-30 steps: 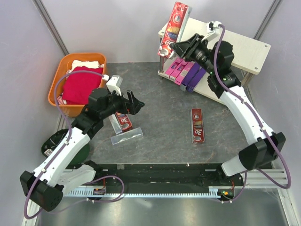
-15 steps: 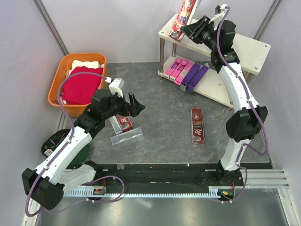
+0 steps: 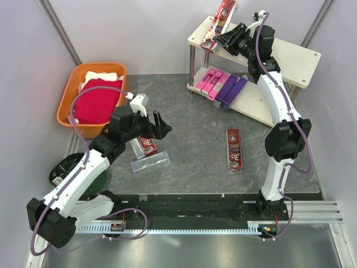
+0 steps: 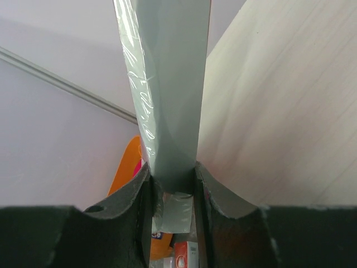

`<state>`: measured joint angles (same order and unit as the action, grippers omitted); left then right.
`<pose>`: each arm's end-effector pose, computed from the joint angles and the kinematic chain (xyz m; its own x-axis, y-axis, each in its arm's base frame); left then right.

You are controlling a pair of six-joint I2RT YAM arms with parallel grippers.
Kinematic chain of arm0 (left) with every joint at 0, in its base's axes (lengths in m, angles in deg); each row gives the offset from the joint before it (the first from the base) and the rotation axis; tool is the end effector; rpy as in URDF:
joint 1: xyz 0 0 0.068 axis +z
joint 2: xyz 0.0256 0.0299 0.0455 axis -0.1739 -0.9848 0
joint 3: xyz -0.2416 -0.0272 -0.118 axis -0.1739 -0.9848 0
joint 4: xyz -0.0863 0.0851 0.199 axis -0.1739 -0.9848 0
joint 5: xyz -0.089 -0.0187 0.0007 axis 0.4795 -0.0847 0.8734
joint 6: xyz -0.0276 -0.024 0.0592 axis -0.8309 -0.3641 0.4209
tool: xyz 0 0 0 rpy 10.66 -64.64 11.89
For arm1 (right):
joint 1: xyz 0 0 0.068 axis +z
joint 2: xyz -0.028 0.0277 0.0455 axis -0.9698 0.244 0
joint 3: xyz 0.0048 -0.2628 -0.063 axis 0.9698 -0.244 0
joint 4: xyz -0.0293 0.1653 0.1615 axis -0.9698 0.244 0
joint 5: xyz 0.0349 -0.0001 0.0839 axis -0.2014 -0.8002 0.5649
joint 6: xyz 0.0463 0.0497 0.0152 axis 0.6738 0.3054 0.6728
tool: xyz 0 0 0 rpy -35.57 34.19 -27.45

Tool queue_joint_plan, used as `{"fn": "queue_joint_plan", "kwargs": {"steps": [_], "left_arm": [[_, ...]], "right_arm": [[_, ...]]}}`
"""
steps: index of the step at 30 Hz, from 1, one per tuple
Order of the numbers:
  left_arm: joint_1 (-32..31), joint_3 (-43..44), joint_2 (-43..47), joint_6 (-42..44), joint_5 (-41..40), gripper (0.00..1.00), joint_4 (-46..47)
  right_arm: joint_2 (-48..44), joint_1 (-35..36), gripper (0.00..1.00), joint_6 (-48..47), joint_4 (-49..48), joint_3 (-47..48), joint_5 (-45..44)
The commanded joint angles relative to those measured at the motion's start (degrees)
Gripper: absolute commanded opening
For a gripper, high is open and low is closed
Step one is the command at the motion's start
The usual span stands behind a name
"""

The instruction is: Place and organize the toothpastes onto the shelf

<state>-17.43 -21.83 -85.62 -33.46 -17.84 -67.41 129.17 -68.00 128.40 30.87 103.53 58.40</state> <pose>0.1919 -0.1132 0.3199 -0.5746 -0.1283 -0.8083 0.4350 0.7888 -0.4343 0.4580 0.0857 0.4272 -0.3898 0.6323 -0.6695 -0.3347 0.5800 0.7427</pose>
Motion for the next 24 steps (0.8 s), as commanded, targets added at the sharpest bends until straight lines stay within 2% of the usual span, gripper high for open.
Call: {"fn": "queue_joint_plan", "kwargs": {"steps": [1,4,7,15,17,20,24], "left_arm": [[0.11,-0.28,-0.19,1.71,0.74,1.00,0.93],[0.11,-0.46,-0.10,1.54,1.00,1.00,1.02],[0.11,-0.55,-0.19,1.45,1.26,1.00,1.02],[0.11,-1.34,0.51,1.36,1.00,1.00,1.02],[0.11,-1.43,0.43,1.36,1.09,1.00,1.02],[0.02,-1.43,0.34,1.36,0.12,1.00,0.14],[0.11,-1.34,0.07,1.45,-1.99,1.00,-0.92]], "right_arm": [[-3.59,-1.55,0.36,0.46,-2.72,-3.12,-3.86],[-3.42,-2.43,0.56,1.51,-2.64,-3.05,-4.48],[-2.63,-3.13,0.70,1.69,-2.38,-2.34,-4.66],[-4.21,-4.71,0.93,0.99,-1.41,-5.23,-5.71],[-4.82,-4.80,0.98,0.20,-1.32,-5.85,-5.71],[-7.89,-4.80,0.98,-0.85,-1.40,-7.52,-5.54],[-14.48,-4.80,0.98,-2.00,-3.34,-14.80,-5.62]]}}
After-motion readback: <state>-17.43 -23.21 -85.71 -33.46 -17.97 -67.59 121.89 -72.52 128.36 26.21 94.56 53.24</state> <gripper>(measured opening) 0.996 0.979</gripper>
